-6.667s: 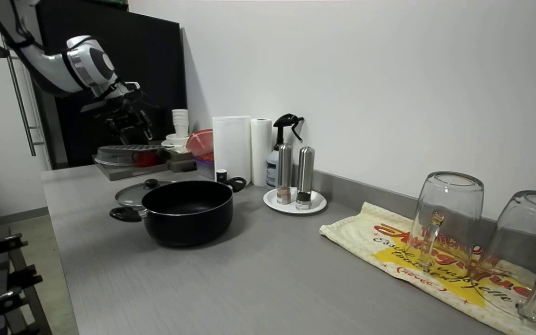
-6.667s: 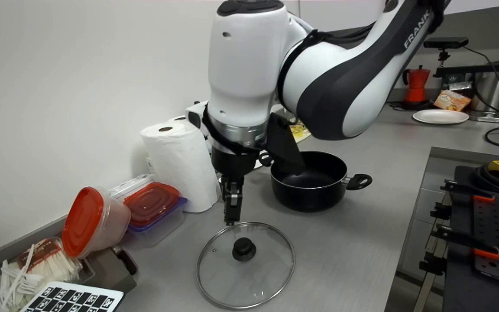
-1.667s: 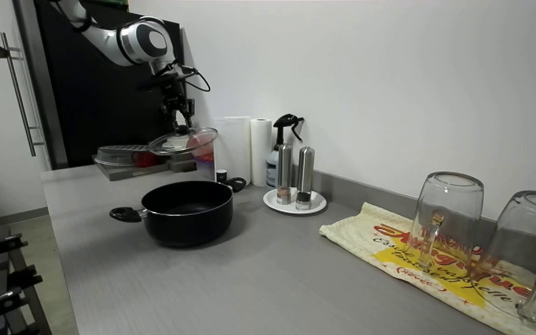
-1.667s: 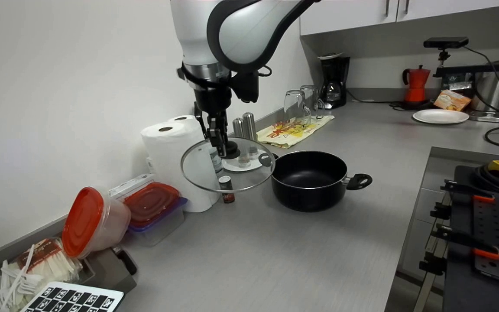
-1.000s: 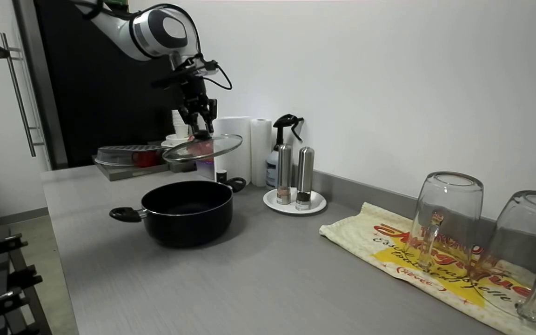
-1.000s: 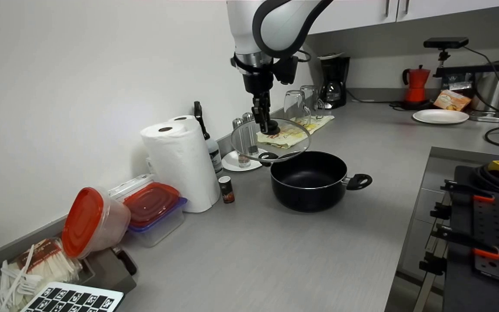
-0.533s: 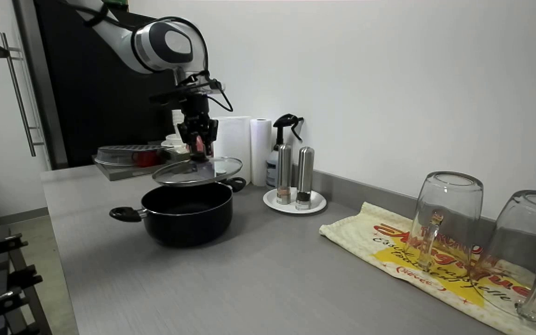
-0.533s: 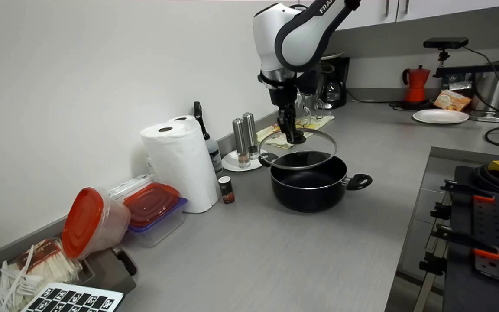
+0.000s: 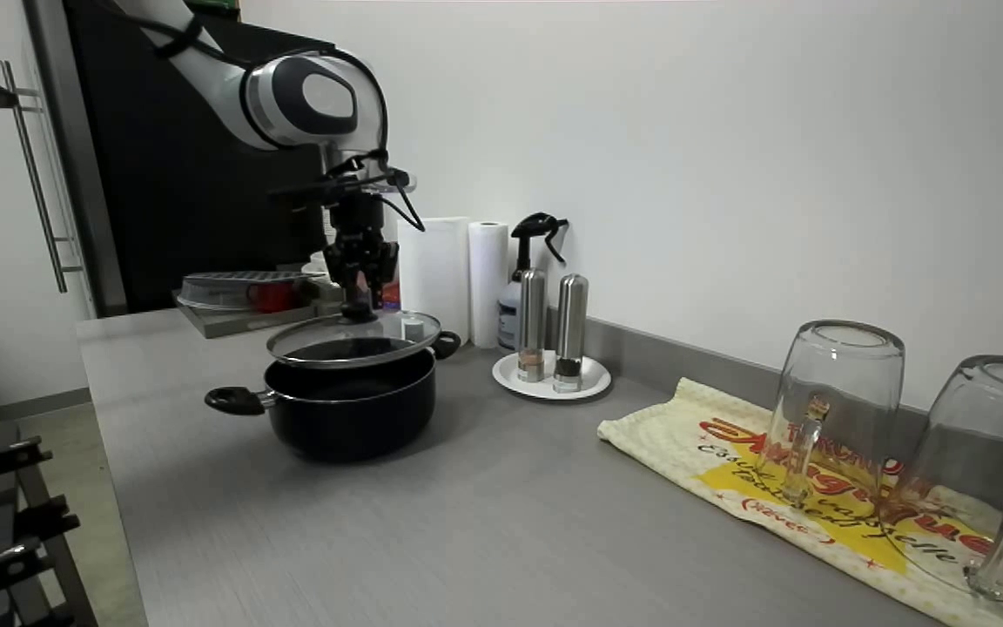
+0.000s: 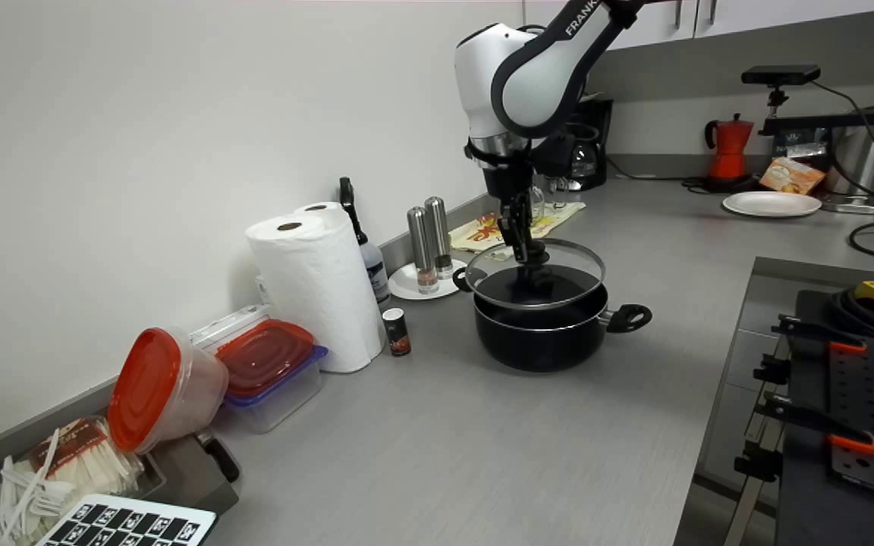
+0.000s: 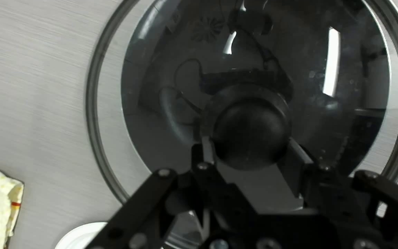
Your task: Pick up the lid from the table and close the pot
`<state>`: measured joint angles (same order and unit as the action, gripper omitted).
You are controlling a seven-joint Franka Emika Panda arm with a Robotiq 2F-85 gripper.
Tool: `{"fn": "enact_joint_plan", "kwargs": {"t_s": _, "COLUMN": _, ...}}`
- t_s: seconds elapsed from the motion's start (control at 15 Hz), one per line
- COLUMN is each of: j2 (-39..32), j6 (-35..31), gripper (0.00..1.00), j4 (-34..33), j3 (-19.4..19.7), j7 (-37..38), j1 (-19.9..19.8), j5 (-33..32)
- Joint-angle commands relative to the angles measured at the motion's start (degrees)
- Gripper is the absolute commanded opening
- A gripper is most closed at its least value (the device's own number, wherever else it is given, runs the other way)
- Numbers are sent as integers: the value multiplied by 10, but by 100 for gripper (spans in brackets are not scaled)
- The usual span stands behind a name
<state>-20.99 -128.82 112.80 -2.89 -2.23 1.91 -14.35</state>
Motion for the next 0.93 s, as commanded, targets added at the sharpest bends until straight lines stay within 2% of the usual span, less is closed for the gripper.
{"fn": "enact_joint_plan", "kwargs": {"t_s": 0.0, "j2": 12, "j6": -1, "gripper": 23, "j4": 10, "j3": -1, "j7": -23, "j1": -3, "j5": 32}}
{"fn": "enact_joint_plan", "kwargs": {"t_s": 0.87, "j2": 0, "j6": 1, "gripper": 23, "j4": 23, "j3": 2, "j7": -28, "j1": -10, "j5": 44}}
